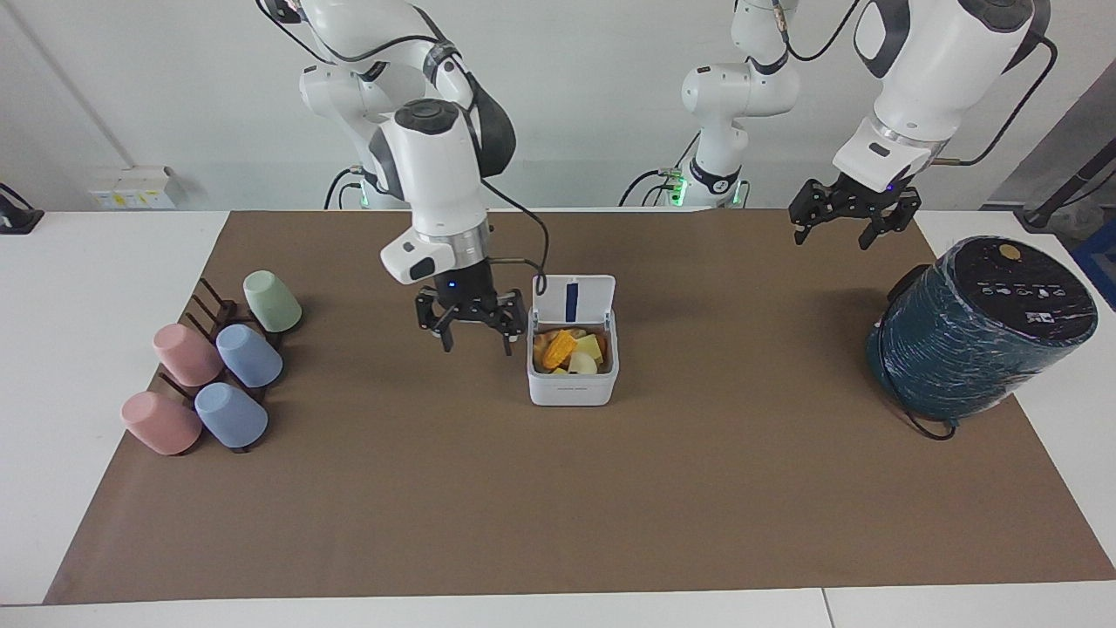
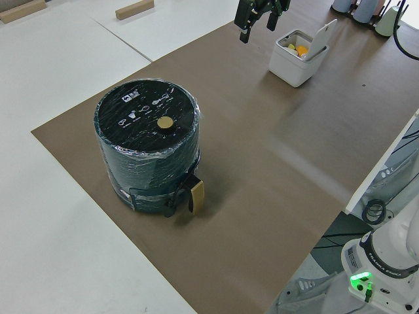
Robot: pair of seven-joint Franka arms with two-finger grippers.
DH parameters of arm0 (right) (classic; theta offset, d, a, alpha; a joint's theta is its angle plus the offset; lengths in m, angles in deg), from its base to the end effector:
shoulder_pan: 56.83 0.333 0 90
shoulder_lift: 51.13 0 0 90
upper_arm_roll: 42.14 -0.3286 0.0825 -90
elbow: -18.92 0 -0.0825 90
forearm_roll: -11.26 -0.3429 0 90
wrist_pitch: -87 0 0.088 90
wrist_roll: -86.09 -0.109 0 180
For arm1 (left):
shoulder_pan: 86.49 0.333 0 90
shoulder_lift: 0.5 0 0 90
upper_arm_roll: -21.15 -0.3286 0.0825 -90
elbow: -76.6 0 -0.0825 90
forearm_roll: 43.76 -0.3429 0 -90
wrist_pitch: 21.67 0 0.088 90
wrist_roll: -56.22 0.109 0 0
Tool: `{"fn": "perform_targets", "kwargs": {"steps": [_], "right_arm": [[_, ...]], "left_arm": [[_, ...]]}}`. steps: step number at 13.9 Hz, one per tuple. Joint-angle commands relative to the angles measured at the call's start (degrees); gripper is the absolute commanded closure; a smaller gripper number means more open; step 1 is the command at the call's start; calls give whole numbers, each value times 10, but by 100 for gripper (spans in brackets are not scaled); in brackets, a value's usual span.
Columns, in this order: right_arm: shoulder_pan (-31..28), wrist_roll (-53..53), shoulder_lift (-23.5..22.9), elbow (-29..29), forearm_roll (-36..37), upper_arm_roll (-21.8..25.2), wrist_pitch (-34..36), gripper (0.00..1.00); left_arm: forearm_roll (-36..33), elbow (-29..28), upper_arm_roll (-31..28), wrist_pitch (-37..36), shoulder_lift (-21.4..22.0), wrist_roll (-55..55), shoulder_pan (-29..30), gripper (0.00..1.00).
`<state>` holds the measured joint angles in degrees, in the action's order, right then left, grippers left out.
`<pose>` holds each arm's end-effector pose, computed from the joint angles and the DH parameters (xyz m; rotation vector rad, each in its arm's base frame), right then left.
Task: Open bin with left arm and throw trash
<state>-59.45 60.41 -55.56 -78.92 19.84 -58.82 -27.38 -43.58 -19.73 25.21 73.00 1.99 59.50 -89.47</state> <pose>0.5552 0.1233 0.5761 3.0688 -0.2442 0.3756 0.5014 -0.0631 0.6165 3.1283 -0.2821 0.0226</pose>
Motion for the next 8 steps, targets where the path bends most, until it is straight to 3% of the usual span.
{"fn": "perform_targets", "kwargs": {"steps": [1,5,8], "right_arm": [[-20,16,36,-8,-8,-4,48,0],[33,60,59,32,-42,109,142,0],[35,117,90,35,-55,158,200,0]], "left_arm": [[2,-11,3,10,16,-32,7,0],[2,-5,3,9,15,-41,7,0],[1,-6,3,15,15,-27,7,0]]}}
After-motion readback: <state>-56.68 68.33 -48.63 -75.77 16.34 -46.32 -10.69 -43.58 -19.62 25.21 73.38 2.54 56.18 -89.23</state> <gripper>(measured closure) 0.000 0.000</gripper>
